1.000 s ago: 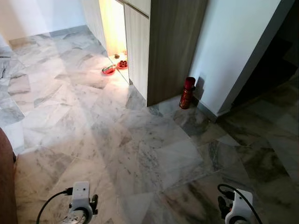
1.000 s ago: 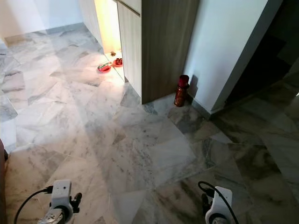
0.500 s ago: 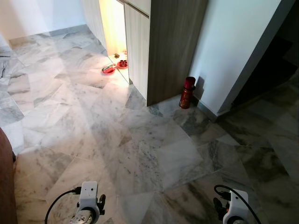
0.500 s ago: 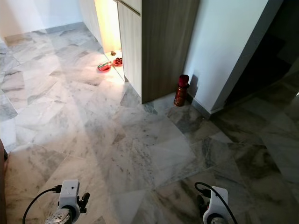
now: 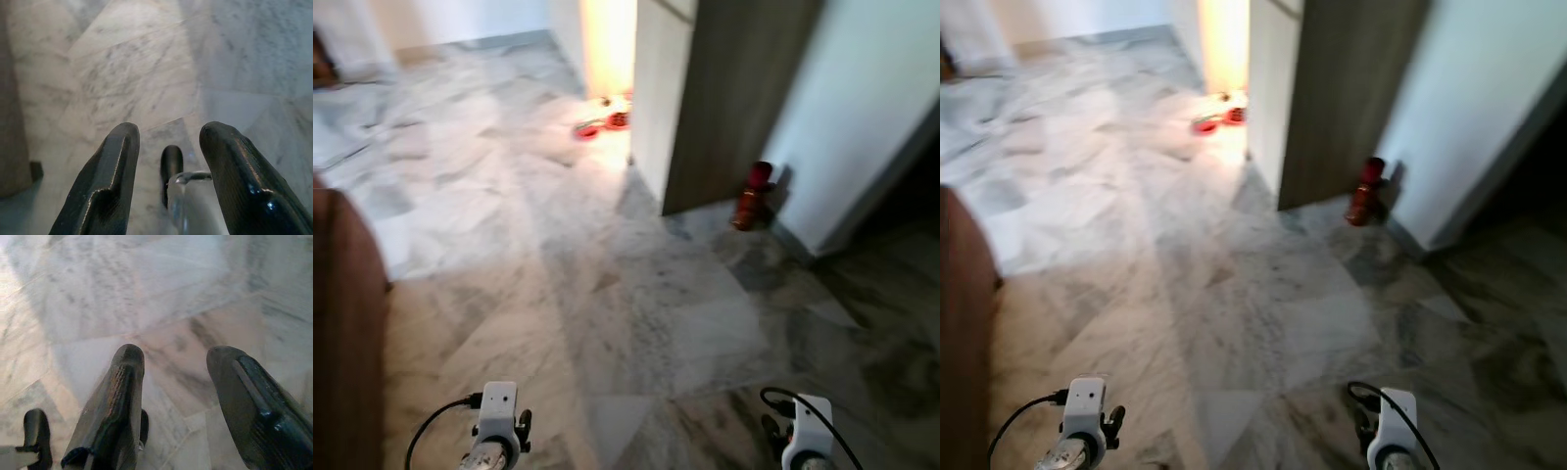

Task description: Move the pillow to the sofa from floor

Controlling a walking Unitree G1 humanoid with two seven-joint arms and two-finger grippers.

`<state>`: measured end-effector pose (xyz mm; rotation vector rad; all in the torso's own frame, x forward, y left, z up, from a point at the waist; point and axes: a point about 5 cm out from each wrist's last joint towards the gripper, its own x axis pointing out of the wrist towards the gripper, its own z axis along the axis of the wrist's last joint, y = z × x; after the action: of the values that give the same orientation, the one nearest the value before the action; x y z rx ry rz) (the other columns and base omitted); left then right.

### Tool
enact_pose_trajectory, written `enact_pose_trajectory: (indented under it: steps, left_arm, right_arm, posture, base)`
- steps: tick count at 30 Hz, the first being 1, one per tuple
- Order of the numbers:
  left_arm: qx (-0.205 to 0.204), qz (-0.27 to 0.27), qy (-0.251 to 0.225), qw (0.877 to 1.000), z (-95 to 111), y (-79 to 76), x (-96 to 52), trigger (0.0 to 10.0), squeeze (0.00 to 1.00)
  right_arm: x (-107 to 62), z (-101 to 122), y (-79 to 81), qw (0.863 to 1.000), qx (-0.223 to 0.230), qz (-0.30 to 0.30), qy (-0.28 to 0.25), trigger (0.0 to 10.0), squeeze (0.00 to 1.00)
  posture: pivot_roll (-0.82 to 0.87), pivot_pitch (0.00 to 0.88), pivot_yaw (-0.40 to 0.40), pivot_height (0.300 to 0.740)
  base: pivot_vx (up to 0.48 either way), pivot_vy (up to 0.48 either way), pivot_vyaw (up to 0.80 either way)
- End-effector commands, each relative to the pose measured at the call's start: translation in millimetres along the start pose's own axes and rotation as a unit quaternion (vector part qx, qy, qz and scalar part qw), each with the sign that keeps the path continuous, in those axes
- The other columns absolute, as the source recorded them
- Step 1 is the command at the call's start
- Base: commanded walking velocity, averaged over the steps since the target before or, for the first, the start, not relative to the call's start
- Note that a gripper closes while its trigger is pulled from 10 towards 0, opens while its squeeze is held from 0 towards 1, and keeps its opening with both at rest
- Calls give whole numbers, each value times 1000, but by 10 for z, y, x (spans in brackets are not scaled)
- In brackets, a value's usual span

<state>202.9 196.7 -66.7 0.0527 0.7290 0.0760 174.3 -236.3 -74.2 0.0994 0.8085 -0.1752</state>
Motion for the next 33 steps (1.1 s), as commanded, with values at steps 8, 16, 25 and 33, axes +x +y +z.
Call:
enact_pose_trajectory:
  steps: [8, 16, 25, 33]
  left_arm:
    - [14, 2, 11, 1000, -44, -2, -12, 10000, 0]
    - [20, -1, 14, 1000, -56, -24, -13, 10000, 0]
    - [22, 3, 15, 1000, -61, -28, -15, 10000, 0]
    - [27, 4, 19, 999, -73, -28, -17, 10000, 0]
  right_arm:
    - [-19, -62, -24, 1000, -4, 0, 14, 10000, 0]
    - [-19, -63, -23, 1000, -1, 0, 14, 10000, 0]
    - [-19, -65, -22, 1000, -1, 1, 16, 10000, 0]
    - [-20, -81, -21, 1000, 14, -1, 21, 10000, 0]
  posture:
    - [-9, 81, -47, 740]
    - [-8, 81, -48, 740]
    - [-7, 80, -48, 740]
    - [-6, 78, -48, 740]
  base:
    - [0, 0, 800]
    - [0, 0, 800]
    - [0, 0, 800]
    - [0, 0, 600]
